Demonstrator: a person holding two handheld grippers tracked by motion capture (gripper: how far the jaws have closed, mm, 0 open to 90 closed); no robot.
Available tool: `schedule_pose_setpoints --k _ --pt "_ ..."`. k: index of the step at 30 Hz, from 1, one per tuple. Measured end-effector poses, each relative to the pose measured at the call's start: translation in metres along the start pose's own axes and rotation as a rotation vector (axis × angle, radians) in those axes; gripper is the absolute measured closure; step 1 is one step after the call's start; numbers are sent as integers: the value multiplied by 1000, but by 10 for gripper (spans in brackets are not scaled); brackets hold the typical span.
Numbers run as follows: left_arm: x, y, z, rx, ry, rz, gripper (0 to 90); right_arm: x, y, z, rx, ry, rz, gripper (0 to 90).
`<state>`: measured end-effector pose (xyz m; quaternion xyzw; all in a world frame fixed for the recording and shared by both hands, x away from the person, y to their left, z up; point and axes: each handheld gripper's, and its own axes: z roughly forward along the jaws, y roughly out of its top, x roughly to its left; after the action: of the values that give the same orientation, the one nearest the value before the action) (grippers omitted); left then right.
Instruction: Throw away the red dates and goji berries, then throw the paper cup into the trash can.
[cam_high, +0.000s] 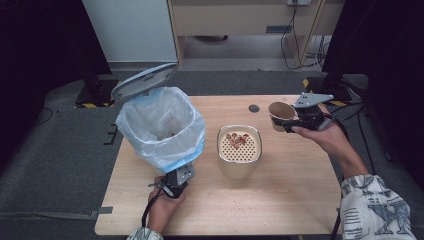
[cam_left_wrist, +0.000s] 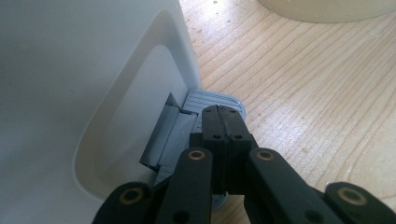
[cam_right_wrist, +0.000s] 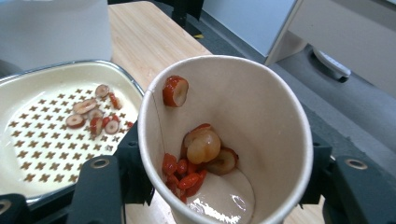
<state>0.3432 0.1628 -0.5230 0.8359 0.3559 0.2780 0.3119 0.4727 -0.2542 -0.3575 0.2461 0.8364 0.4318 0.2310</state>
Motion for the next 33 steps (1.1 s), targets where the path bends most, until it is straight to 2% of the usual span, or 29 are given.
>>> schedule_pose_setpoints --k 18,26,33 --pt "0 0 0 -1 -2 -3 890 -6 -15 -5 -14 106 80 384" --pt "0 0 0 0 -2 -3 890 -8 -13 -6 -5 130 96 383" --pt "0 0 0 -1 -1 -2 890 -6 -2 -8 -27 152 119 383"
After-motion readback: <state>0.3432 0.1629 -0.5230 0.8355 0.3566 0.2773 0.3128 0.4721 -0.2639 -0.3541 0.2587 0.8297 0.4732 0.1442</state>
